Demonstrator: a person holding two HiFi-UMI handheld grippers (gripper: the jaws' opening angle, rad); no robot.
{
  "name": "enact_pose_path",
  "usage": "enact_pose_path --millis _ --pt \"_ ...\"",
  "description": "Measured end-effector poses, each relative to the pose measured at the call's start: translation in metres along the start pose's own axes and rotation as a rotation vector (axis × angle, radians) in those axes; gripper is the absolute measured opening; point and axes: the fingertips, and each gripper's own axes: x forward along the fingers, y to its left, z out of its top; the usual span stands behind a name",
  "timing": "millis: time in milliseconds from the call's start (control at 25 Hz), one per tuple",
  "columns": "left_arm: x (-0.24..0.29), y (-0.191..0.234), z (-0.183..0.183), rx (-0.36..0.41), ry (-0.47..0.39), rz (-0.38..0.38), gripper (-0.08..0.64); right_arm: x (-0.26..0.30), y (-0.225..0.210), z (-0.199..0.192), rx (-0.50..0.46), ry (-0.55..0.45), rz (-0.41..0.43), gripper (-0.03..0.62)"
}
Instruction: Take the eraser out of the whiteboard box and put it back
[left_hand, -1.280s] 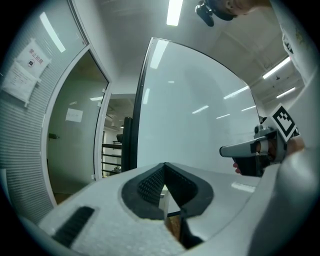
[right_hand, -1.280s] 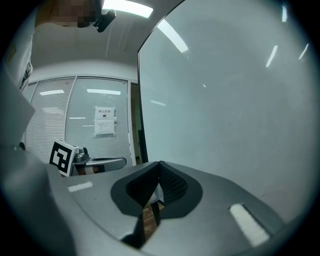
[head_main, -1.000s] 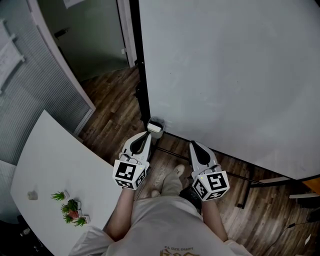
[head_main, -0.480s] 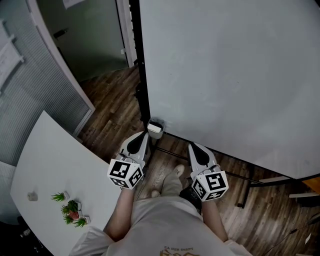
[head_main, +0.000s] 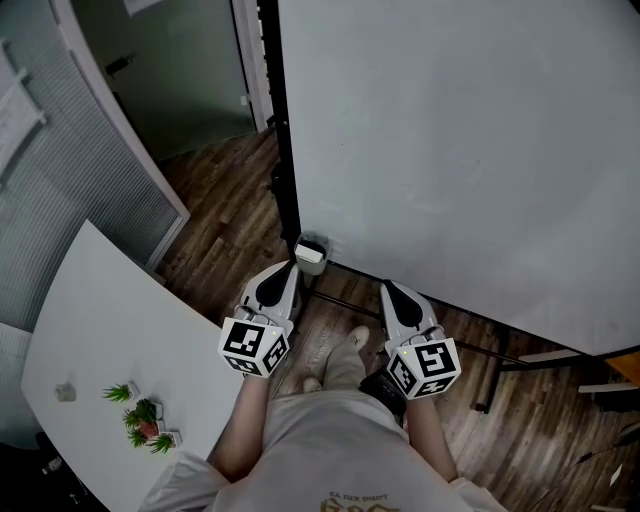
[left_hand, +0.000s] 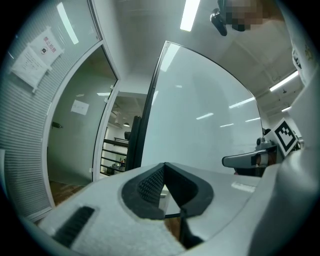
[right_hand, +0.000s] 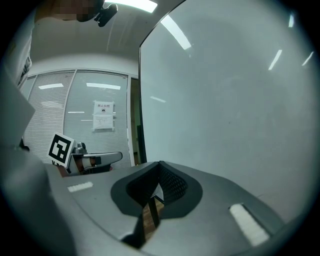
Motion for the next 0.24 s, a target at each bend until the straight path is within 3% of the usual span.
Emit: enact_pose_path --millis 240 --pt "0.0031 0.0012 -0.0008 0.005 -0.006 0.005 0.0 -0.0001 -0.0036 0.0026 0.001 -0.019 0.001 0.011"
